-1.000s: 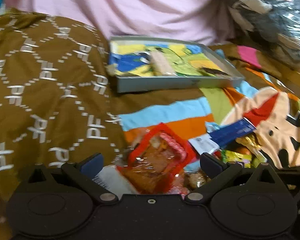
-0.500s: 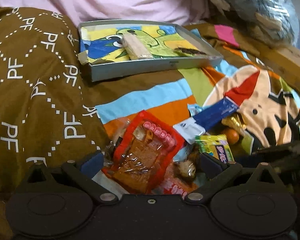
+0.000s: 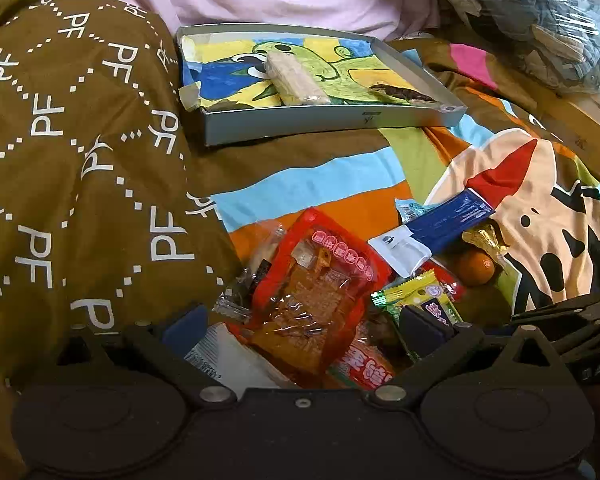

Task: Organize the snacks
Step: 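Grasp the red spicy-strip pack with the left gripper while the right grasps the yellow stick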

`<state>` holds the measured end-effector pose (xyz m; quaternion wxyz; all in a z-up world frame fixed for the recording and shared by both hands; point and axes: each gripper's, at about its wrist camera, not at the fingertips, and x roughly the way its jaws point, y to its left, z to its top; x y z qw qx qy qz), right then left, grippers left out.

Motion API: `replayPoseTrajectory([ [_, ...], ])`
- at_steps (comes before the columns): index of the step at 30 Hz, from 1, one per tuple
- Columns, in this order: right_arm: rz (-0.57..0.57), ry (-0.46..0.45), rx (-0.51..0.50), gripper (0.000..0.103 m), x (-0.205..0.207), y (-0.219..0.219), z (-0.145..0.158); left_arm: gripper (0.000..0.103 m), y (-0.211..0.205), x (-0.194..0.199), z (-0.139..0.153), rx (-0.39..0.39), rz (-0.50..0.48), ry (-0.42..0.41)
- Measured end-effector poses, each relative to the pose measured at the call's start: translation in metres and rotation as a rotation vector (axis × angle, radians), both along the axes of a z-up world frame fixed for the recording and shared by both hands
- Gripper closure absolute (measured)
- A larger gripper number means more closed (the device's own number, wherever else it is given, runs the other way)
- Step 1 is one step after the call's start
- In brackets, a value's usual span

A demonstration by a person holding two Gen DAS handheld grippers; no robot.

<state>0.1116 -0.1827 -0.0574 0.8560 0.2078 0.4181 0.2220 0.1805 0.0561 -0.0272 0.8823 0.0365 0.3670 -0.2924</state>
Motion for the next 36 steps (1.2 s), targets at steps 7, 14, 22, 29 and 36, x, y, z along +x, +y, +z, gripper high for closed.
replayPoseTrajectory([
  [7,0.056,-0.027,0.011,0.086,-0.006,0.009,0.005,0.002,-0.001,-0.004,0.002,-0.006,-0.028,-0.007],
  [14,0.011,-0.127,-0.176,0.087,-0.024,-0.001,0.026,0.003,-0.010,-0.016,0.003,-0.003,-0.129,0.001],
  [22,-0.019,-0.164,-0.298,0.087,-0.035,-0.009,0.030,0.004,-0.011,-0.021,0.003,0.032,-0.120,-0.035],
  [29,0.009,-0.183,-0.328,0.087,-0.037,-0.003,0.029,0.003,-0.013,-0.010,-0.007,0.093,-0.099,-0.033],
  [36,0.008,-0.184,-0.345,0.086,-0.039,-0.004,0.031,0.001,-0.021,-0.015,-0.012,0.061,-0.222,0.081],
])
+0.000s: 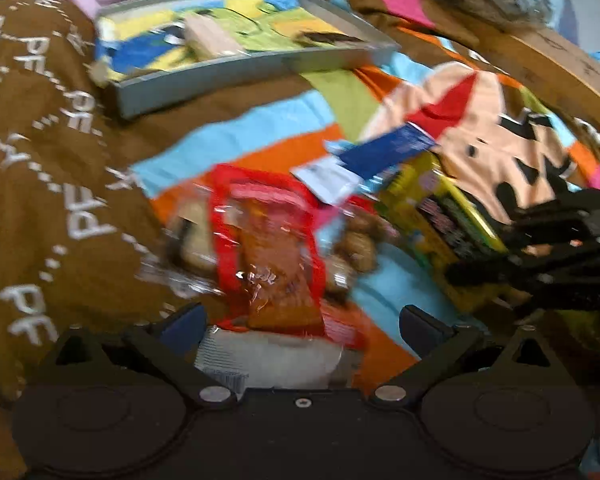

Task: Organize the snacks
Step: 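Grasp the red spicy-strip pack with the left gripper while the right grasps the yellow stick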

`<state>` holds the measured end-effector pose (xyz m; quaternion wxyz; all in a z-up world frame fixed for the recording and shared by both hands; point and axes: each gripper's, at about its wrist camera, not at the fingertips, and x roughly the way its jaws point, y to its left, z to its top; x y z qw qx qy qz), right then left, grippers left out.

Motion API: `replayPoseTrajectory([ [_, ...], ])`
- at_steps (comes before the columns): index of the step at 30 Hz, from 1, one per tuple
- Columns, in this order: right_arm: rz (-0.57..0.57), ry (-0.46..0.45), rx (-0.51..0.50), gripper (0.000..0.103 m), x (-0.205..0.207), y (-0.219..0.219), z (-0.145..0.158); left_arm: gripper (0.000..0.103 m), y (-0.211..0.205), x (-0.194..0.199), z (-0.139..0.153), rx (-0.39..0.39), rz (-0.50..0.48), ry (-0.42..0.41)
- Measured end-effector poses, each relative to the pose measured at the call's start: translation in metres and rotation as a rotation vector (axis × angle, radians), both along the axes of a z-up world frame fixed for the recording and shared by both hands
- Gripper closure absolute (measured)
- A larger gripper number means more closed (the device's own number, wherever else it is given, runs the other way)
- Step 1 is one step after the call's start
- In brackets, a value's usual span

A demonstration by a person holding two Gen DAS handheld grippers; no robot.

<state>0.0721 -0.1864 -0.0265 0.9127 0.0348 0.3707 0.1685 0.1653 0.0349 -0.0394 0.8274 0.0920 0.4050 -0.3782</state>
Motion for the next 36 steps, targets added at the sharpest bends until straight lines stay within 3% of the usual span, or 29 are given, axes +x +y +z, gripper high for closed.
replayPoseTrajectory([
  [4,0.002,-0.012,-0.037,0.086,-0.006,0.000,0.003,0.004,-0.012,-0.012,-0.002,0.010,-0.004,0.002],
  [12,-0.008,-0.028,-0.094,0.088,-0.013,-0.002,0.004,0.008,-0.029,-0.006,-0.002,0.073,0.192,-0.036],
  [18,-0.007,-0.019,-0.085,0.088,-0.012,-0.004,0.001,0.010,-0.057,-0.007,-0.014,0.239,0.173,-0.119],
  [22,-0.006,-0.006,-0.090,0.088,-0.012,-0.002,-0.003,0.024,-0.051,-0.007,-0.012,0.214,0.178,-0.112],
  [29,-0.014,0.000,-0.085,0.088,-0.014,-0.002,-0.004,0.035,-0.047,-0.018,-0.008,0.202,0.186,-0.123],
  [36,0.006,0.002,-0.093,0.088,-0.018,0.001,-0.005,0.038,-0.035,-0.031,0.001,0.156,0.218,-0.057],
])
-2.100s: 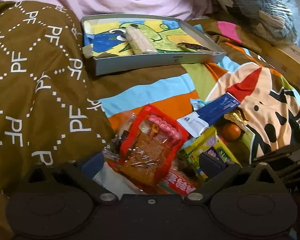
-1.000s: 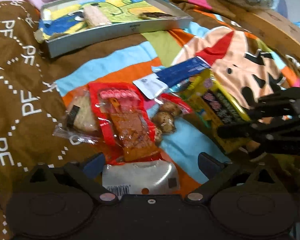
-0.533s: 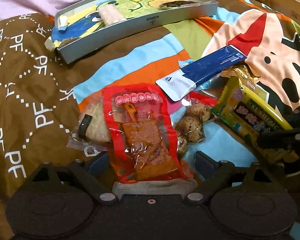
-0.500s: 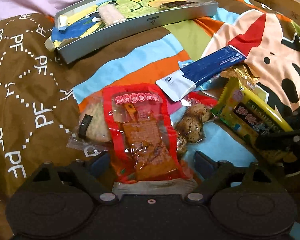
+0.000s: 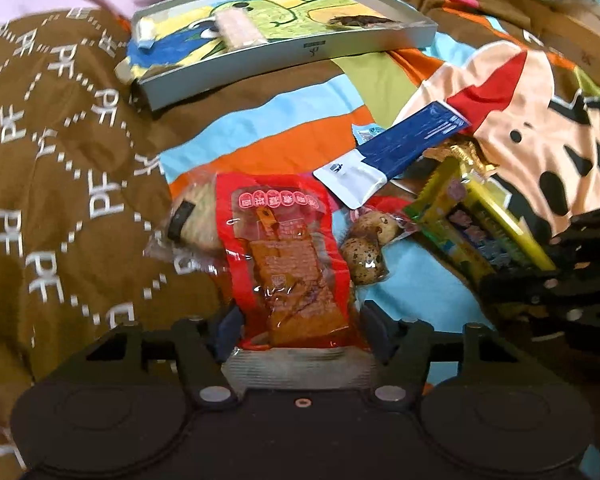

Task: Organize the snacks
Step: 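Grasp the red spicy-strip pack with the left gripper while the right grasps the yellow stick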

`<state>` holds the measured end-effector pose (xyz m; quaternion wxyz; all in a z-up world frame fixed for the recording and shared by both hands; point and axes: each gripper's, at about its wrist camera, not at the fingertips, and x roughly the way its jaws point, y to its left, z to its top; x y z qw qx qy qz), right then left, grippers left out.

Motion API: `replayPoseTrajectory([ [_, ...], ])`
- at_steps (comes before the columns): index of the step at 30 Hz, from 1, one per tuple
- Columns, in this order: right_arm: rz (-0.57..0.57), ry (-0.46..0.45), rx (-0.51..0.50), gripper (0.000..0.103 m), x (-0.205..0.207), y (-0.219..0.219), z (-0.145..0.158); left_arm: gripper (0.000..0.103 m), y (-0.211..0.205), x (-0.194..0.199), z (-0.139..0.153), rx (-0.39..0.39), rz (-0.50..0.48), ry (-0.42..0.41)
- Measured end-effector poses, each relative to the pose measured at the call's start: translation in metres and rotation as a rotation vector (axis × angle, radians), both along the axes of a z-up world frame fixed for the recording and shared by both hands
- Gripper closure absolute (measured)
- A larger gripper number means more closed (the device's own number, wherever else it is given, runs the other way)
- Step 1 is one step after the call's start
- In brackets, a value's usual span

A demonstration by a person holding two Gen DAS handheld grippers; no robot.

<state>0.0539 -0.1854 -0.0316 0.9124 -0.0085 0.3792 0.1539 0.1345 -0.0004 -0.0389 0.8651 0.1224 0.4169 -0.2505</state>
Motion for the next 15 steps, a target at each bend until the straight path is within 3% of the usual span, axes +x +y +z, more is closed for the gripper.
replayPoseTrajectory([
  [4,0.005,0.001,0.001,0.088,0.000,0.000,0.000,0.039,0.010,-0.011,0.006,-0.057,0.041,0.054],
  [15,0.001,0.011,0.007,0.087,0.003,-0.001,-0.004,0.029,0.012,-0.009,0.005,-0.080,0.054,0.048],
])
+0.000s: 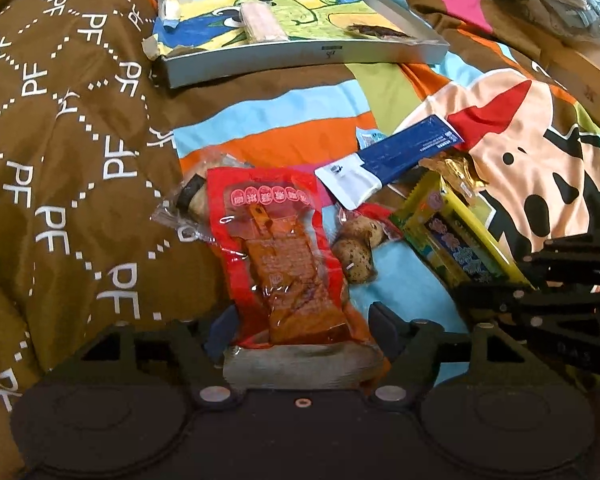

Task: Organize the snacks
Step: 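Grasp the red spicy-strip pack with the left gripper while the right grasps the yellow stick, then lift the red pack and yellow stick and carry both toward the grey tray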

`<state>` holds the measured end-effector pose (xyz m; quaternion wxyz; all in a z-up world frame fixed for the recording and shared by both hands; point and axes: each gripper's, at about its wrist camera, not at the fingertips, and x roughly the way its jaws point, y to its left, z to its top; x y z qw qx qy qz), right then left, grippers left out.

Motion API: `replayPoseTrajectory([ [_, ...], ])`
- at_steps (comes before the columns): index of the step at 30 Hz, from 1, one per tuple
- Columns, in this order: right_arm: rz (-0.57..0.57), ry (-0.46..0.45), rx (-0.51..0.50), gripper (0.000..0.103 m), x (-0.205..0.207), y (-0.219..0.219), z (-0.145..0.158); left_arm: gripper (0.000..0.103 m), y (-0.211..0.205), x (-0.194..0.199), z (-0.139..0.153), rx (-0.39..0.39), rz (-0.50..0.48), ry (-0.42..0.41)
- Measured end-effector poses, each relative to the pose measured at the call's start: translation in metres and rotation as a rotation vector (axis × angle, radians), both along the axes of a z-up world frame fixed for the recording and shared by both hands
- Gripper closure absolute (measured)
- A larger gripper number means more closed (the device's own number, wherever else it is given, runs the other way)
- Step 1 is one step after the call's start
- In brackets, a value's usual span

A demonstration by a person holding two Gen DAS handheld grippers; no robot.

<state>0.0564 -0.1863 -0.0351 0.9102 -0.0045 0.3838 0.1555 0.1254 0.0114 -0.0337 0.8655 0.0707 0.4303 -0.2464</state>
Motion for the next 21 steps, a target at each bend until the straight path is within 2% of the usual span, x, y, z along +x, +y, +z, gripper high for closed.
replayPoseTrajectory([
  [9,0.003,-0.004,-0.006,0.082,0.000,0.004,-0.002,0.027,-0.003,0.002,0.000,0.039,0.009,-0.048],
  [12,0.009,-0.012,-0.024,0.081,-0.001,0.008,-0.002,0.033,-0.006,0.003,-0.003,0.094,0.010,-0.061],
  [14,0.015,-0.020,-0.037,0.080,-0.001,0.010,-0.002,0.040,-0.006,0.002,-0.002,0.105,0.003,-0.075],
  [21,0.028,-0.044,-0.092,0.082,-0.003,0.019,-0.004,0.045,-0.009,-0.002,-0.002,0.118,-0.023,-0.103],
])
